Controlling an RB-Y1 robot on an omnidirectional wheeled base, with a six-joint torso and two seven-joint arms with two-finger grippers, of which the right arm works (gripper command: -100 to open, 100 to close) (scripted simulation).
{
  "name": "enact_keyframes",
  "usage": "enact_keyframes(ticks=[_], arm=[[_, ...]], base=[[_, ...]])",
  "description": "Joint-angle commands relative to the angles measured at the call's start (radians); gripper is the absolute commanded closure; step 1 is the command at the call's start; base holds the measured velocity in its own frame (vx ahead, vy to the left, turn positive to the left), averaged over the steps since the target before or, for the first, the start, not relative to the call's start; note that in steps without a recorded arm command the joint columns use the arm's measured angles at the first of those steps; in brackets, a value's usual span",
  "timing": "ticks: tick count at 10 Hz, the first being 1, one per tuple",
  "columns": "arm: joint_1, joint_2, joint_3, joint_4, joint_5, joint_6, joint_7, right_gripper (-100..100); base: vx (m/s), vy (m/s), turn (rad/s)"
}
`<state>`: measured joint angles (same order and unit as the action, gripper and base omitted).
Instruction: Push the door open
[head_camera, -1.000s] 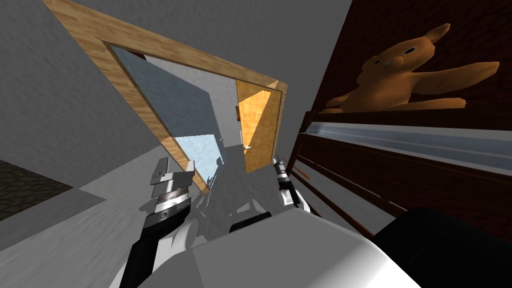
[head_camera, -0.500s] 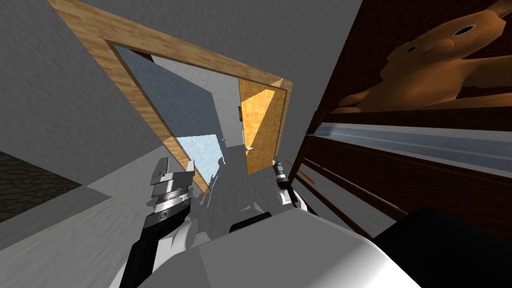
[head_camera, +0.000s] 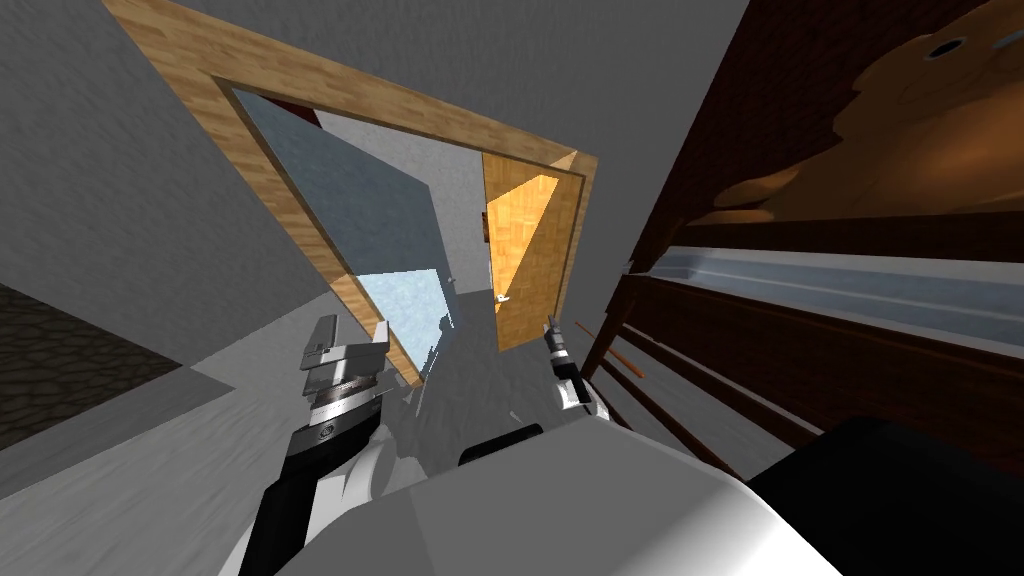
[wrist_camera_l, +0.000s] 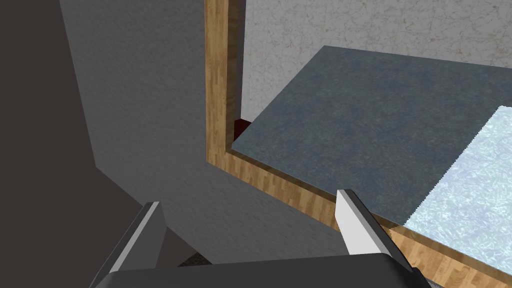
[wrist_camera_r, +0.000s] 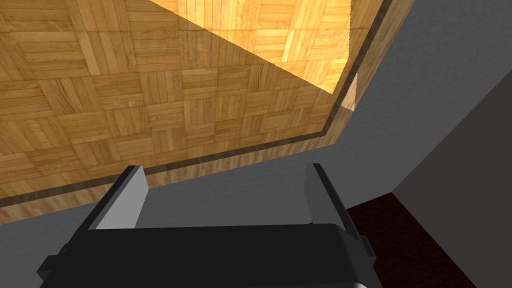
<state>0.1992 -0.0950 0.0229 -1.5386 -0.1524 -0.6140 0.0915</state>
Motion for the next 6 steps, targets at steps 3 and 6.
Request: enact_keyframes(ticks=[3, 6], arm=[[-0.029, -0.001, 0.003, 0.085, -0.015, -0.020, 0.013, -100], [-0.057, 0.000, 0.005, 0.158, -0.027, -0.035, 0.024, -100]], base=[[0.097, -0.019, 0.082], [0.097, -0.024, 0.085]])
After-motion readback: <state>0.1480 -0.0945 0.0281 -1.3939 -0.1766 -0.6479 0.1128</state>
